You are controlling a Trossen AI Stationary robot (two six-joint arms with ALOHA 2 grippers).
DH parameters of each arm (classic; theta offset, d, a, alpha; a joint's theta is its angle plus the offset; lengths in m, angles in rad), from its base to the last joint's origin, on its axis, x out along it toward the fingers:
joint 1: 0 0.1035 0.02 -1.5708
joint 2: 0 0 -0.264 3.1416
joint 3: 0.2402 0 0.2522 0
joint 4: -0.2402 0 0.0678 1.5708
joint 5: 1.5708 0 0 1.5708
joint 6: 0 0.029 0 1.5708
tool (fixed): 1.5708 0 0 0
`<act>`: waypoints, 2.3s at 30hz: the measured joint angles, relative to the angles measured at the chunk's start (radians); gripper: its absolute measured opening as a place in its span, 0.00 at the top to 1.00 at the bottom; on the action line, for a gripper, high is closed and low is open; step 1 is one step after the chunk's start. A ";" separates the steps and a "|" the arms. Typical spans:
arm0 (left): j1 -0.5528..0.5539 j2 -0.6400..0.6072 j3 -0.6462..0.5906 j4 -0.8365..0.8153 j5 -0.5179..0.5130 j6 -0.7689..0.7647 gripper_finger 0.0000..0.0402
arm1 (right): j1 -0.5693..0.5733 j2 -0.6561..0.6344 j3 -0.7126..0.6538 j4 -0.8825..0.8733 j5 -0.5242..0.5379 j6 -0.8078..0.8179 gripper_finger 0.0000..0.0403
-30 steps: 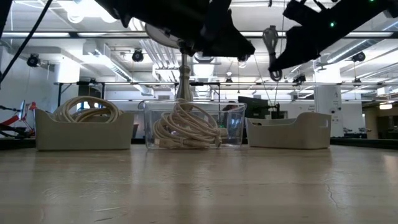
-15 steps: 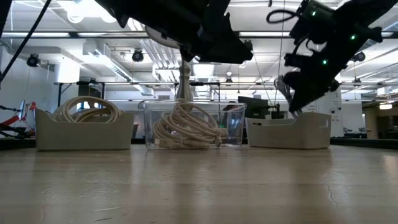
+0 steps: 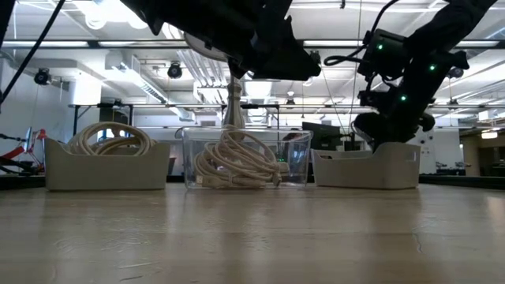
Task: Pick & Place USB Port
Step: Put the blue charger cable into the right gray bin, then return to Home Position
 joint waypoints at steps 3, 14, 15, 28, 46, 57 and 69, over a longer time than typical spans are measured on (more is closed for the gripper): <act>0.000 0.000 0.000 0.000 0.000 -0.008 0.54 | -0.003 0.008 0.000 0.000 -0.004 -0.013 0.93; 0.000 0.000 0.000 0.001 0.000 -0.022 0.54 | -0.003 0.008 0.000 -0.002 -0.032 -0.052 0.93; 0.000 0.000 0.000 0.001 0.000 -0.022 0.54 | -0.003 0.008 0.000 -0.002 -0.032 -0.060 0.93; 0.000 0.000 0.000 0.001 0.000 -0.022 0.54 | -0.004 0.007 0.000 0.002 0.006 -0.077 0.71; -0.007 -0.112 0.001 -0.171 -0.003 -0.091 0.55 | 0.021 -0.080 0.160 -0.002 -0.021 -0.087 0.61; -0.094 -0.445 -0.163 -0.266 -0.152 -0.097 0.56 | 0.254 -0.221 0.190 -0.002 -0.080 -0.216 0.67; -0.221 -0.902 -0.545 -0.293 -0.252 -0.197 0.63 | 0.460 -0.262 0.105 0.151 -0.158 -0.391 0.74</act>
